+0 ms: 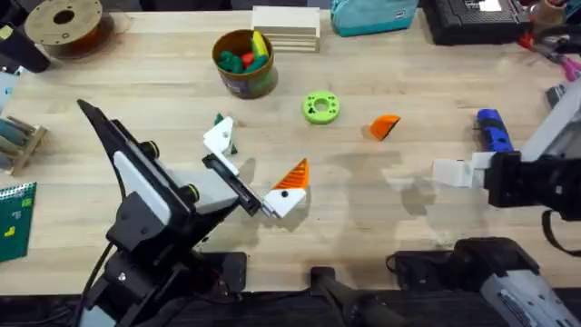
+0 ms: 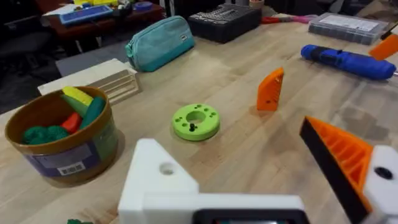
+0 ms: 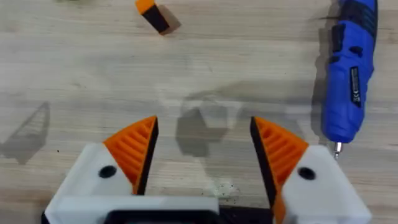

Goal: Pick up the gripper from the table and insert it into the empty holder that is missing its gripper. Then pick up a screw, insert it into the mounting hole, and use the screwdriver to tighten it. Finally, clean up the table by picking up the vegetable and placing it into the bucket.

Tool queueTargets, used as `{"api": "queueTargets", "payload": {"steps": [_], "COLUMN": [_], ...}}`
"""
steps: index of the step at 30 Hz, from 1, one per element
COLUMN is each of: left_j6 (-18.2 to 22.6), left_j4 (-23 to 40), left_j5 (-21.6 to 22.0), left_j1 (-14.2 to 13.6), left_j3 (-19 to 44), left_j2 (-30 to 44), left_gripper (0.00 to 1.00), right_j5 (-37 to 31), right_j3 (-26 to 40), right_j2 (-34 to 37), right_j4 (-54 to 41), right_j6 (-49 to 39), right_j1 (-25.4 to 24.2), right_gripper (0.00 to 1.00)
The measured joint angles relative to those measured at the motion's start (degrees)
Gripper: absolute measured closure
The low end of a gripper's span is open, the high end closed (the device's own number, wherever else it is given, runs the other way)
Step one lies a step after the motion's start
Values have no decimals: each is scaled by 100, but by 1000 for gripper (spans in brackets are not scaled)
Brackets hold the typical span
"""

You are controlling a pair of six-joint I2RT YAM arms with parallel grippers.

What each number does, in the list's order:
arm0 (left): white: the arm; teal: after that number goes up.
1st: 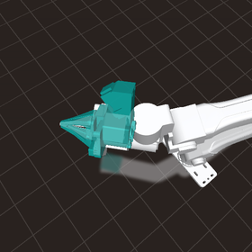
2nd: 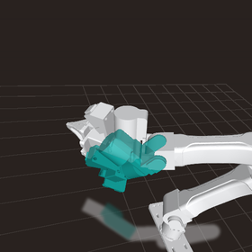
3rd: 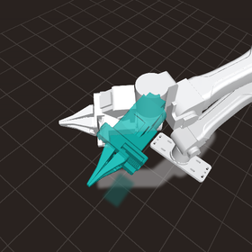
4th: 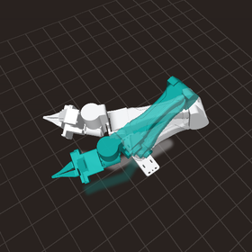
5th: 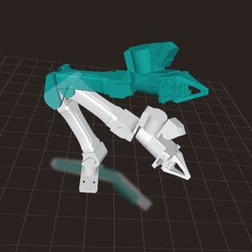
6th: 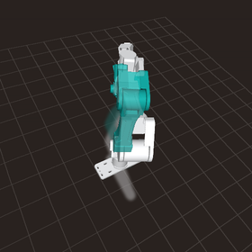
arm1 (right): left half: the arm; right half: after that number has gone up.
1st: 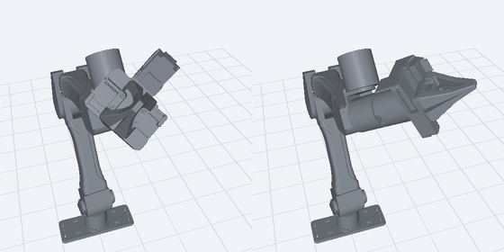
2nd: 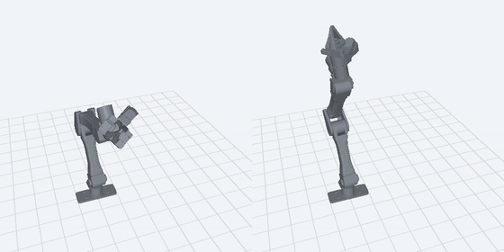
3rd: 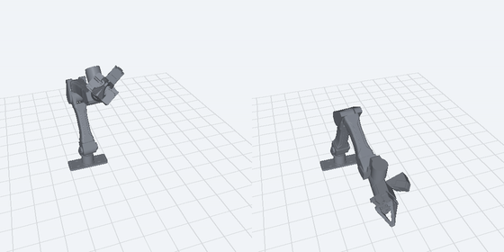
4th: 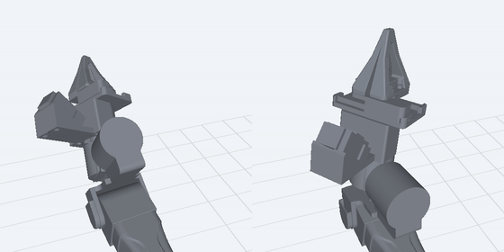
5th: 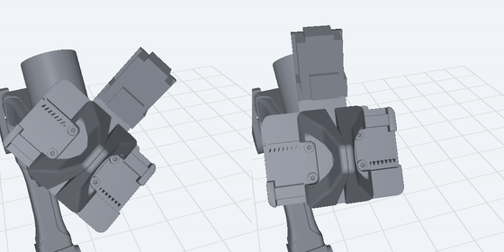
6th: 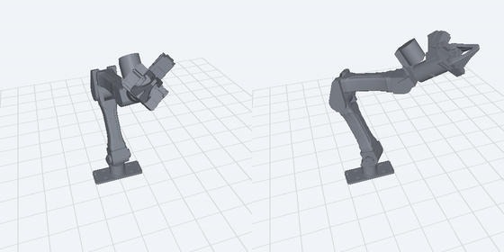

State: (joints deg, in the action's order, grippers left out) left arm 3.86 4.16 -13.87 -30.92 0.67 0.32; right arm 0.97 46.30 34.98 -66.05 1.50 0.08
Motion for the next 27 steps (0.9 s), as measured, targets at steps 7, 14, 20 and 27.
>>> {"api": "queueTargets", "payload": {"steps": [7, 14, 20, 27], "left_j6": [0, 0, 0, 0], "left_j4": [0, 0, 0, 0], "left_j5": [0, 0, 0, 0], "left_j1": [0, 0, 0, 0], "left_j3": [0, 0, 0, 0], "left_j2": [0, 0, 0, -2], "left_gripper": [14, 14, 14, 14], "right_j5": [0, 0, -6, -9], "right_j3": [0, 0, 0, 0], "right_j2": [-2, 0, 0, -2], "right_j4": [-1, -1, 101, 934], "right_j6": [0, 0, -9, -24], "right_j1": [0, 0, 0, 0], "right_gripper": [124, 124, 123, 125]}}
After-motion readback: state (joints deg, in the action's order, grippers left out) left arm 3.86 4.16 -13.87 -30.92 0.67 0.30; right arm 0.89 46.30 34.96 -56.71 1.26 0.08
